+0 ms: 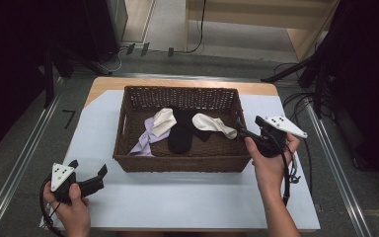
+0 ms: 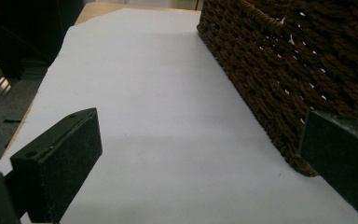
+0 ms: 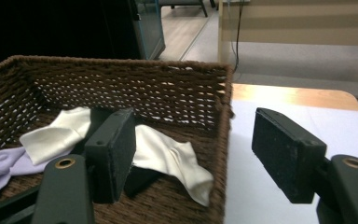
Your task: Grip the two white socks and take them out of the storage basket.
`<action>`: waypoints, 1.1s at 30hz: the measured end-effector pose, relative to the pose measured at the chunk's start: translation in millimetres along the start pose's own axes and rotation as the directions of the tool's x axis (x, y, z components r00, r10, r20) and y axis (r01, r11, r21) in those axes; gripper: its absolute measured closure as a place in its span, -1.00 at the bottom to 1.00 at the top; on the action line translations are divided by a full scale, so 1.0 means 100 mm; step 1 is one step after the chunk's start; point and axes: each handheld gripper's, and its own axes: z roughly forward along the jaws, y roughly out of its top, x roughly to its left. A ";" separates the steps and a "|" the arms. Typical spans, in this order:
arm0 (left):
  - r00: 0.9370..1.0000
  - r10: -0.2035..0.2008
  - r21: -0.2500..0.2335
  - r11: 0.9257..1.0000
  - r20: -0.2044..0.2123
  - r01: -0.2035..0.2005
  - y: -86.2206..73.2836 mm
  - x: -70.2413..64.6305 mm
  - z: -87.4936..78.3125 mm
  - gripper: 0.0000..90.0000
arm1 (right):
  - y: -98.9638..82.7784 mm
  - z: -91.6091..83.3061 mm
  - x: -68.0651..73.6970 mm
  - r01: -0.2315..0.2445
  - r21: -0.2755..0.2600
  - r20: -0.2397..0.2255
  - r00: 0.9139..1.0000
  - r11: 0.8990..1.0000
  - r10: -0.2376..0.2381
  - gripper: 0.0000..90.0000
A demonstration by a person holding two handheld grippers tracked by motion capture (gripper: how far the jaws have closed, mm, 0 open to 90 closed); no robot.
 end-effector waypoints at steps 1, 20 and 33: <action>1.000 -0.003 -0.002 1.000 -0.001 0.003 0.00 0.00 0.00 -0.99 | 0.03 0.04 0.04 -0.003 -0.001 -0.005 1.000 1.000 0.003 -0.31; 1.000 -0.008 0.006 1.000 0.000 0.008 0.00 0.01 0.01 -0.99 | 0.17 0.40 0.33 0.006 0.026 -0.036 0.999 1.000 -0.005 -0.29; 1.000 -0.012 0.011 1.000 0.000 0.012 0.00 0.01 0.01 -0.99 | 0.16 0.74 0.40 0.013 0.096 -0.036 0.999 0.995 -0.009 -0.15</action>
